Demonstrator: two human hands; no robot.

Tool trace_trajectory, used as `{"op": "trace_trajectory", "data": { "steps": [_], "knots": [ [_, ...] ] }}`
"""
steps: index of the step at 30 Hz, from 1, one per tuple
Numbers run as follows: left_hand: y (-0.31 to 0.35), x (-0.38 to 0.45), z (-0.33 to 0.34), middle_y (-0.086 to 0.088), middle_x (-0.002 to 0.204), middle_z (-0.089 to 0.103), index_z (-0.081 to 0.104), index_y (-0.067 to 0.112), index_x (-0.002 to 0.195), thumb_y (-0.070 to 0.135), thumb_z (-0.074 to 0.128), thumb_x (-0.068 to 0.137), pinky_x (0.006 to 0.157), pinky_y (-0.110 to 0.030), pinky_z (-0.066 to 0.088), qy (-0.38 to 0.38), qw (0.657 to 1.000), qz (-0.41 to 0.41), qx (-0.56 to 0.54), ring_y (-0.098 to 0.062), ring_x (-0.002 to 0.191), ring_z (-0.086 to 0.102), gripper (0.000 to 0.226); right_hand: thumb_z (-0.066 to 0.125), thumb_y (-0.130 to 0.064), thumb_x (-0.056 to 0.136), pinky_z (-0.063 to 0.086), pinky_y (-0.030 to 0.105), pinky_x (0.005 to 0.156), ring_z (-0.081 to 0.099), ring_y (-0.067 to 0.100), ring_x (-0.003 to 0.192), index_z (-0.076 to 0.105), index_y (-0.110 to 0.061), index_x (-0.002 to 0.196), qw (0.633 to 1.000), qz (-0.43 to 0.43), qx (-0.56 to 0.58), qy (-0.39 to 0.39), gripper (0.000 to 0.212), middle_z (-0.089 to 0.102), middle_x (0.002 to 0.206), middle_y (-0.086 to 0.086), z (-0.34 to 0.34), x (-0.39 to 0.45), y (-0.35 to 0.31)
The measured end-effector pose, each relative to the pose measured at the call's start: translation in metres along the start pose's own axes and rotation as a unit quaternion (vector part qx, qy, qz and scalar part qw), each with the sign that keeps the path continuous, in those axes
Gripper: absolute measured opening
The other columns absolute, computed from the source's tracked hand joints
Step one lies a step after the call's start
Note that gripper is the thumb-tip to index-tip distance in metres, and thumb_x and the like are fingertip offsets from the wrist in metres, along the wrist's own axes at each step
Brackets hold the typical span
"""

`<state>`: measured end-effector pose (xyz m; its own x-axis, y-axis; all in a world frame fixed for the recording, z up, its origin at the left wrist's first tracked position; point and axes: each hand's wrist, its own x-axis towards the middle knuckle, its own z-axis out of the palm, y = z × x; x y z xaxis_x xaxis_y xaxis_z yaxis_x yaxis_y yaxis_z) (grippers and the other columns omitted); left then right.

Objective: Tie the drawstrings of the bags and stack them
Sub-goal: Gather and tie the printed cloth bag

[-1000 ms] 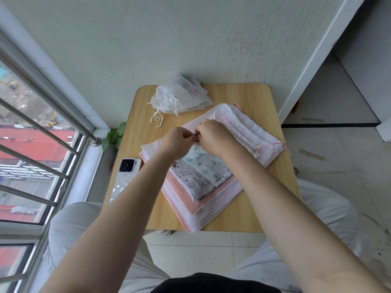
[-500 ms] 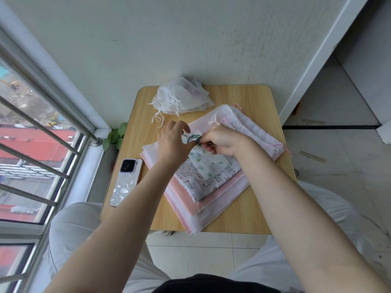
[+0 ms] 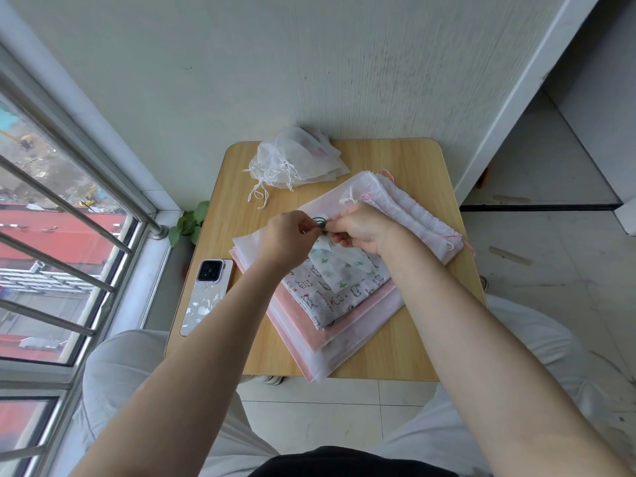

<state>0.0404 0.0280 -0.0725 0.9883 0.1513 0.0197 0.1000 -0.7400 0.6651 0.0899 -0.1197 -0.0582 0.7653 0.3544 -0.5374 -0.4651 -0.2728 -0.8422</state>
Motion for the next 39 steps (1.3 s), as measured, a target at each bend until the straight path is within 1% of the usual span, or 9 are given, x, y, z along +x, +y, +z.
{"op": "trace_trajectory", "data": {
  "steps": [6, 11, 15, 20, 23, 28, 31, 34, 39],
  "knots": [
    [0.007, 0.008, -0.012, -0.011, 0.086, 0.059, 0.057, 0.000, 0.087, 0.022, 0.039, 0.101, 0.068, -0.036, 0.042, -0.131, 0.986, 0.000, 0.101, -0.027, 0.077, 0.052, 0.032, 0.064, -0.003, 0.090, 0.055, 0.027, 0.069, 0.064, 0.016, 0.070, 0.070, -0.001, 0.096, 0.973, -0.076, -0.181, 0.122, 0.009, 0.068, 0.080, 0.008, -0.015, 0.004, 0.004],
    [0.002, 0.005, -0.014, -0.003, 0.087, 0.053, 0.051, 0.014, 0.086, 0.027, 0.036, 0.103, 0.066, -0.031, 0.038, -0.198, 0.947, 0.035, 0.251, -0.023, 0.080, 0.050, 0.027, 0.060, 0.000, 0.088, 0.054, 0.028, 0.076, 0.066, 0.022, 0.092, 0.074, 0.002, 0.089, 0.905, -0.147, -0.338, 0.210, 0.014, 0.072, 0.098, 0.008, -0.017, 0.004, 0.002],
    [0.001, 0.008, -0.013, -0.001, 0.090, 0.056, 0.057, 0.015, 0.096, 0.026, 0.036, 0.103, 0.064, -0.033, 0.043, -0.210, 0.919, 0.033, 0.331, -0.023, 0.085, 0.055, 0.025, 0.055, 0.006, 0.083, 0.058, 0.046, 0.079, 0.067, 0.034, 0.097, 0.070, 0.009, 0.090, 0.870, -0.154, -0.411, 0.227, 0.017, 0.070, 0.103, 0.022, -0.010, 0.010, 0.006],
    [-0.016, 0.005, -0.011, -0.002, 0.084, 0.065, 0.062, 0.012, 0.096, 0.036, 0.045, 0.101, 0.064, -0.031, 0.052, -0.146, 0.980, -0.091, 0.096, -0.021, 0.069, 0.065, 0.030, 0.052, -0.006, 0.094, 0.052, 0.032, 0.077, 0.064, 0.024, 0.094, 0.067, -0.003, 0.092, 0.890, -0.146, -0.381, 0.205, 0.015, 0.069, 0.106, 0.009, -0.021, 0.008, 0.002],
    [-0.014, 0.006, -0.011, -0.006, 0.086, 0.068, 0.055, 0.016, 0.120, 0.019, 0.043, 0.097, 0.069, -0.040, 0.058, -0.079, 0.990, -0.115, 0.004, -0.025, 0.075, 0.070, 0.026, 0.051, -0.011, 0.097, 0.048, 0.032, 0.074, 0.060, 0.020, 0.087, 0.063, -0.002, 0.094, 0.904, -0.144, -0.357, 0.188, 0.016, 0.069, 0.103, 0.010, -0.026, 0.004, -0.002],
    [0.010, 0.013, -0.011, -0.013, 0.092, 0.066, 0.047, 0.011, 0.120, 0.025, 0.036, 0.099, 0.062, -0.031, 0.053, -0.167, 0.942, -0.257, -0.138, -0.025, 0.064, 0.069, 0.027, 0.050, -0.007, 0.097, 0.061, 0.043, 0.073, 0.072, 0.023, 0.073, 0.059, -0.005, 0.096, 0.961, -0.101, -0.239, 0.100, 0.009, 0.066, 0.092, 0.010, -0.007, 0.003, -0.001],
    [0.004, 0.013, -0.005, -0.019, 0.099, 0.070, 0.054, -0.001, 0.115, 0.031, 0.055, 0.096, 0.060, -0.029, 0.055, -0.179, 0.925, -0.300, -0.152, -0.022, 0.060, 0.068, 0.037, 0.051, -0.005, 0.097, 0.061, 0.045, 0.072, 0.073, 0.025, 0.069, 0.056, -0.009, 0.089, 0.975, -0.080, -0.192, 0.073, 0.010, 0.063, 0.091, 0.009, 0.002, 0.004, 0.003],
    [-0.009, 0.010, 0.002, -0.007, 0.091, 0.064, 0.056, 0.012, 0.116, 0.016, 0.074, 0.083, 0.060, -0.028, 0.051, -0.110, 0.943, -0.277, -0.149, -0.017, 0.062, 0.060, 0.038, 0.051, -0.011, 0.097, 0.061, 0.036, 0.065, 0.073, 0.024, 0.074, 0.061, -0.007, 0.095, 0.975, -0.061, -0.214, 0.024, 0.011, 0.067, 0.098, 0.011, 0.002, 0.004, 0.007],
    [-0.022, 0.008, 0.012, -0.007, 0.111, 0.065, 0.061, 0.021, 0.112, 0.014, 0.077, 0.079, 0.048, -0.024, 0.042, -0.080, 0.955, -0.266, -0.103, -0.012, 0.064, 0.057, 0.037, 0.038, -0.007, 0.094, 0.057, 0.036, 0.056, 0.069, 0.024, 0.059, 0.057, 0.003, 0.120, 0.937, -0.009, -0.309, 0.162, 0.033, 0.071, 0.091, 0.015, -0.013, 0.009, 0.014]
  ]
}}
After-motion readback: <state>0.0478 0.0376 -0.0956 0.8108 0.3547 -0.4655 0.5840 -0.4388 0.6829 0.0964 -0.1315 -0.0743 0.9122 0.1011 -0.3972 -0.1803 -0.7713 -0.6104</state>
